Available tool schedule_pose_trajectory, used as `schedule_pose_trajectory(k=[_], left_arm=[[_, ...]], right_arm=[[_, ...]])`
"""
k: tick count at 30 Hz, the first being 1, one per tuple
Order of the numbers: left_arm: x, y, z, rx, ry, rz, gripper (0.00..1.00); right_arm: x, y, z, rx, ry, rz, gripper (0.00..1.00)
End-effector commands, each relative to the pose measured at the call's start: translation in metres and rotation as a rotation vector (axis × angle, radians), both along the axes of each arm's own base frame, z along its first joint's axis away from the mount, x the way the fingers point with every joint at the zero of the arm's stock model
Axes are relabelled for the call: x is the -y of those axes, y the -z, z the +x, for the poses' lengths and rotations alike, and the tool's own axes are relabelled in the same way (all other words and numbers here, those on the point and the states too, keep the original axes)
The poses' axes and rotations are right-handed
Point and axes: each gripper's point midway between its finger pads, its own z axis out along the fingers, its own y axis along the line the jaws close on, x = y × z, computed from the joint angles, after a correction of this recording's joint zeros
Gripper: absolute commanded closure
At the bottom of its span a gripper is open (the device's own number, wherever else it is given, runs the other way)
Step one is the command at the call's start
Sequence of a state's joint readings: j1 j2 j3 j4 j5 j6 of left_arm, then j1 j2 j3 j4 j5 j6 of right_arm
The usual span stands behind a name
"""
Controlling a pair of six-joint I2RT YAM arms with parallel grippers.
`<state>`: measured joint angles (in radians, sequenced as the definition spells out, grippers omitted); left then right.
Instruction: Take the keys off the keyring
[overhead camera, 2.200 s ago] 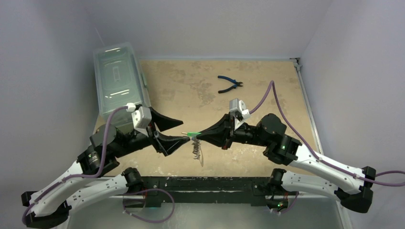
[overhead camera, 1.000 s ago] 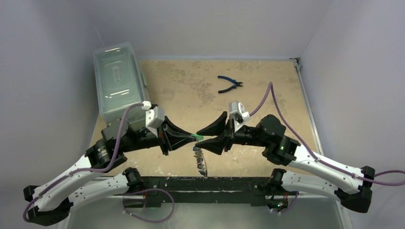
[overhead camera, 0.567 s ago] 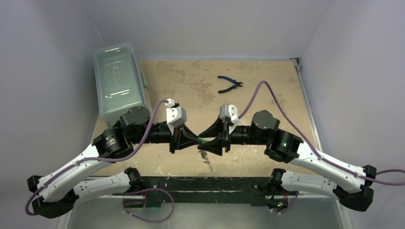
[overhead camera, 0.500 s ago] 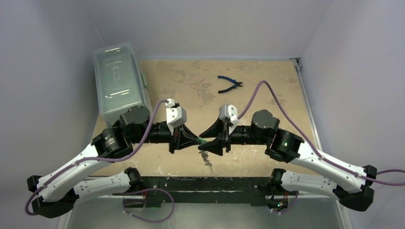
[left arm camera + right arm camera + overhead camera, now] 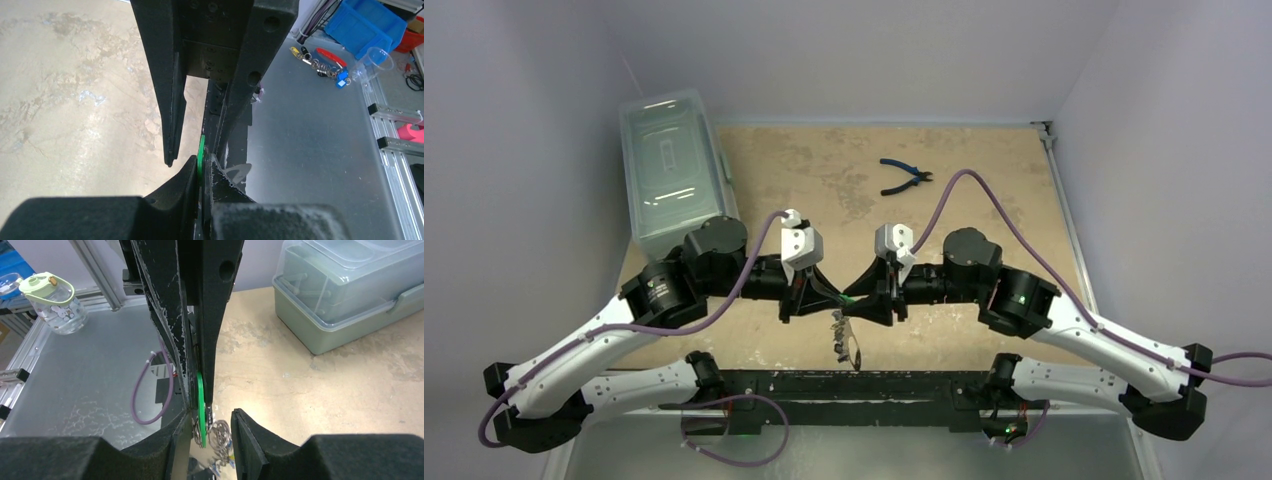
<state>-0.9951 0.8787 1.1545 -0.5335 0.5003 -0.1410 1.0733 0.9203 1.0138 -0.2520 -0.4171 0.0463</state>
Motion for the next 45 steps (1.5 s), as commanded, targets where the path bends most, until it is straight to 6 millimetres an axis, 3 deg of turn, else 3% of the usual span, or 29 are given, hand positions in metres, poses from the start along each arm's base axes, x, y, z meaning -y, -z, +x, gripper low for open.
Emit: schedule_pose_trajectory(k=[1,9,14,17,19,22,23,26,27,32,38,45], left_arm=[[-0.002,-0.027,-0.005,0.054,0.034,-0.062,1.00],[-0.002,-0.027,-0.006,0.056,0.040,-0.064,1.00],[-0.001,-0.028,-0.007,0.058,0.044,-0.069,1.00],[0.000,-0.028,-0.006,0.059,0.046,-0.068,1.00],[0.000,-0.029,-0.006,0.062,0.046,-0.070,1.00],[-0.003,-0.031,-0.003,0.078,0.025,-0.074,1.00],[-0.005,-0.033,0.000,0.087,0.000,-0.078,0.97],[-0.013,-0.041,0.010,0.118,-0.084,-0.110,0.62],[-0.016,-0.045,0.014,0.129,-0.119,-0.122,0.54],[-0.036,-0.057,0.031,0.188,-0.270,-0.180,0.38],[-0.038,-0.029,0.035,0.238,-0.264,-0.123,0.40],[-0.014,0.021,0.031,0.233,-0.120,0.014,0.57]], right_arm=[[0.000,-0.030,-0.006,0.051,-0.036,0.067,0.62],[-0.002,-0.025,-0.006,0.042,-0.043,0.053,0.83],[-0.006,-0.021,-0.007,0.029,-0.064,0.046,0.77],[-0.008,-0.019,-0.009,0.024,-0.078,0.042,0.87],[-0.009,-0.017,-0.009,0.019,-0.081,0.034,1.00],[-0.005,-0.020,-0.006,0.037,-0.061,0.038,1.00],[-0.004,-0.023,-0.008,0.040,-0.064,0.051,1.00],[0.000,-0.033,-0.004,0.015,-0.008,0.106,1.00],[0.001,-0.035,0.000,0.013,0.021,0.119,1.00],[0.008,-0.048,0.011,-0.034,0.131,0.246,1.00],[0.017,-0.070,0.020,-0.051,0.210,0.396,1.00],[0.017,-0.075,0.025,-0.075,0.238,0.426,1.00]])
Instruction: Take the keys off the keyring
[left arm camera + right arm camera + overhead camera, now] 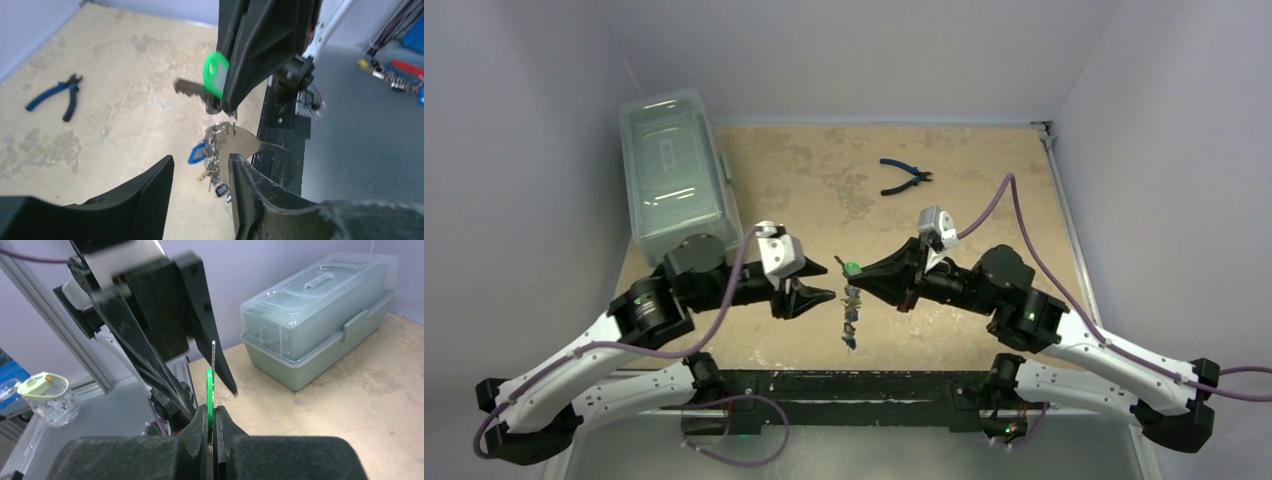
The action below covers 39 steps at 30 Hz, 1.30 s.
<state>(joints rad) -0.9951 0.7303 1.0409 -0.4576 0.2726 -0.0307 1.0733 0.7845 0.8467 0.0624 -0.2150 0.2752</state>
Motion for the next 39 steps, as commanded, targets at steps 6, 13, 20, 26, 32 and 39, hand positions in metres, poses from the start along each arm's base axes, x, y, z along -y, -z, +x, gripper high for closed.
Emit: schedule_pose_trajectory(k=[6,13,20,26,32,39], left_arm=[[0.008,0.006,0.002,0.099,0.055,0.008,0.63],[0.015,0.016,-0.002,0.074,0.103,0.045,0.62],[0.017,0.004,-0.004,0.088,0.115,0.009,0.63],[0.017,0.004,-0.005,0.087,0.121,0.024,0.64],[0.018,-0.001,-0.003,0.095,0.113,0.019,0.66],[0.023,0.001,-0.001,0.088,0.117,0.016,0.78]], right_arm=[[-0.002,-0.032,0.003,0.009,0.012,0.116,1.00],[-0.007,-0.026,0.004,-0.003,0.004,0.116,1.00],[-0.011,-0.022,0.003,-0.008,-0.008,0.104,1.00],[-0.012,-0.018,0.003,-0.014,-0.014,0.091,1.00],[-0.015,-0.015,0.005,-0.011,-0.009,0.082,1.00],[-0.016,-0.013,0.007,-0.010,-0.005,0.082,1.00]])
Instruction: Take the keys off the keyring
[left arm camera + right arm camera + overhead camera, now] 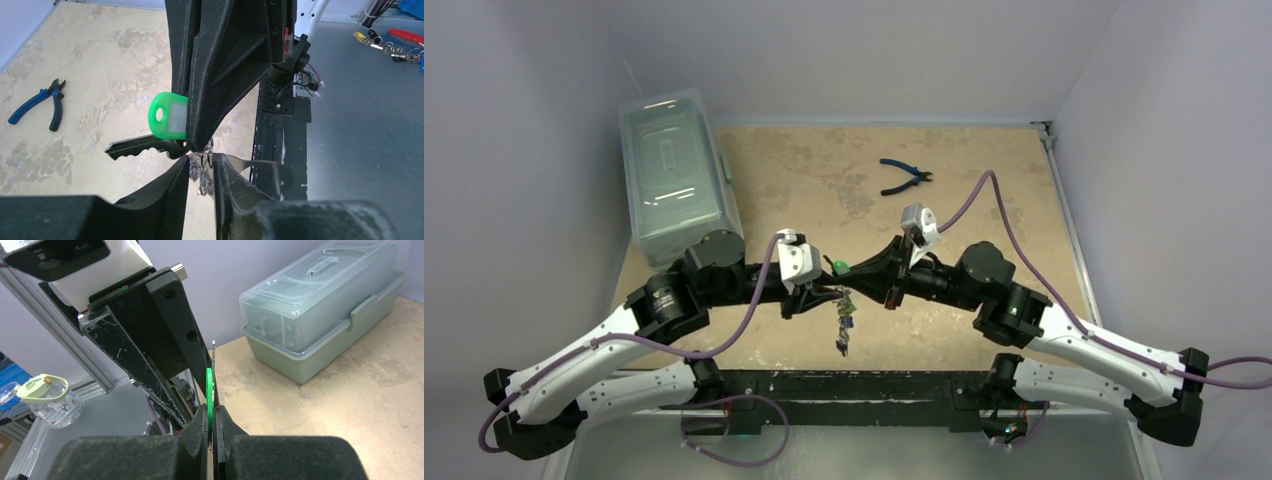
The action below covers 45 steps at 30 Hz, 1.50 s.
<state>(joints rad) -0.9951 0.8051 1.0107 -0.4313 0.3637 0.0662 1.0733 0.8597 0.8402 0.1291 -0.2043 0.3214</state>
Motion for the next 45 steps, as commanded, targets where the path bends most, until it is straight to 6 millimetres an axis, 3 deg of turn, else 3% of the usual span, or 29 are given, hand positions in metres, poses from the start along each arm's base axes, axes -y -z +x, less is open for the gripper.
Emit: schedule_pose_trajectory(k=[1,6,16,25,30,33,36,40,45], left_arm=[[0.002,-0.027,0.000,0.049,0.011,-0.073,0.82],[-0.004,-0.033,0.000,0.050,-0.019,-0.105,1.00],[-0.014,-0.047,0.002,-0.003,-0.106,-0.250,1.00],[-0.010,-0.039,0.003,-0.022,-0.100,-0.216,1.00],[-0.017,-0.041,0.007,-0.012,-0.134,-0.190,0.70],[-0.019,-0.044,0.007,0.006,-0.136,-0.189,0.62],[-0.016,-0.034,0.010,0.003,-0.135,-0.138,0.53],[-0.004,-0.023,0.011,-0.024,-0.105,-0.101,0.48],[0.007,-0.029,0.011,-0.045,-0.083,-0.143,0.48]], right_arm=[[0.002,-0.023,-0.003,0.042,-0.008,0.083,1.00],[0.008,-0.025,-0.002,0.043,0.012,0.101,1.00],[0.025,-0.038,0.000,0.045,0.070,0.205,1.00],[0.024,-0.041,0.001,0.054,0.071,0.196,1.00],[0.025,-0.043,0.001,0.058,0.077,0.187,1.00],[0.025,-0.040,0.002,0.061,0.078,0.177,1.00],[0.024,-0.040,0.004,0.061,0.088,0.176,1.00],[0.024,-0.039,0.008,0.058,0.109,0.171,1.00],[0.025,-0.038,0.010,0.057,0.120,0.172,1.00]])
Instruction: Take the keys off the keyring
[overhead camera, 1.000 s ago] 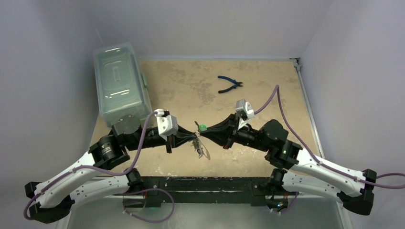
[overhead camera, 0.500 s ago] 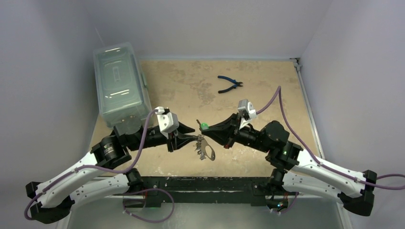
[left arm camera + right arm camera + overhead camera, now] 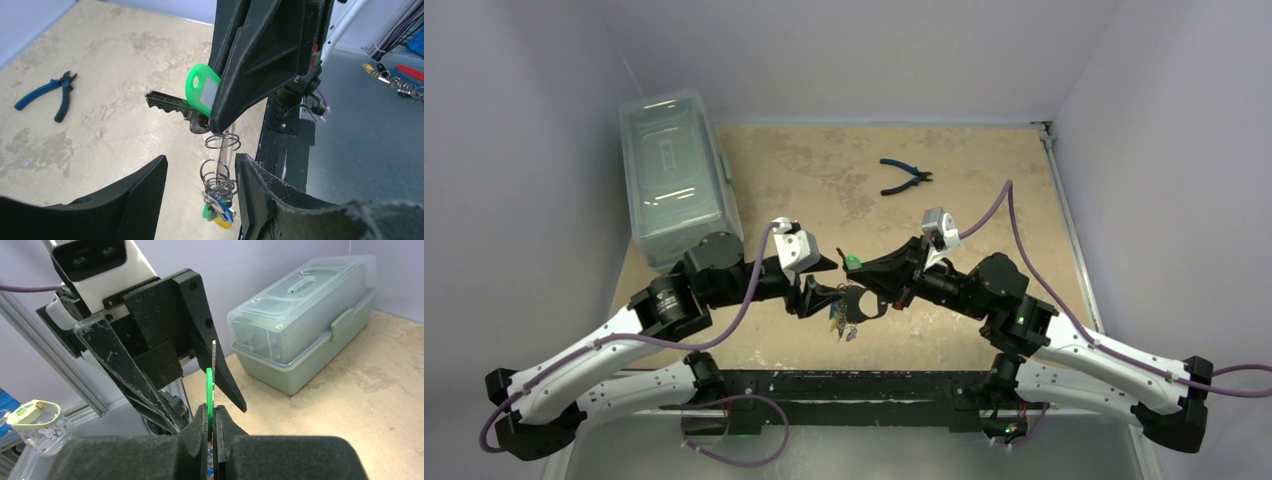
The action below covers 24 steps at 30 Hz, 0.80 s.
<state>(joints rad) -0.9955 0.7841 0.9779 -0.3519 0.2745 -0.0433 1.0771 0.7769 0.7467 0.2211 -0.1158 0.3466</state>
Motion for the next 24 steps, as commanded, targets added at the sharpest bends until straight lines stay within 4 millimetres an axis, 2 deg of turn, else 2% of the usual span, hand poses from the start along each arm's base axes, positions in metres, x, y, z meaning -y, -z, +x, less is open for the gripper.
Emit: schedule_pose_trajectory(k=[1,5,11,16,20,24], left_arm=[[0.007,-0.023,-0.001,0.013,0.020,-0.076,0.48],[0.004,-0.029,-0.004,0.016,0.021,-0.102,0.48],[-0.001,-0.028,-0.004,0.006,-0.001,-0.090,0.47],[-0.006,-0.036,-0.002,0.022,-0.022,-0.114,0.46],[-0.008,-0.033,-0.003,0.058,-0.010,-0.088,0.47],[-0.011,-0.027,-0.012,0.124,0.055,-0.042,0.50]], right_arm=[[0.009,-0.035,0.004,0.053,0.041,0.086,1.00],[0.009,-0.033,0.005,0.048,0.046,0.083,1.00],[0.008,-0.033,0.006,0.043,0.050,0.088,1.00],[0.008,-0.033,0.006,0.038,0.049,0.092,1.00],[0.004,-0.034,0.000,0.051,0.011,0.089,1.00],[0.000,-0.036,-0.010,0.067,-0.054,0.094,1.00]])
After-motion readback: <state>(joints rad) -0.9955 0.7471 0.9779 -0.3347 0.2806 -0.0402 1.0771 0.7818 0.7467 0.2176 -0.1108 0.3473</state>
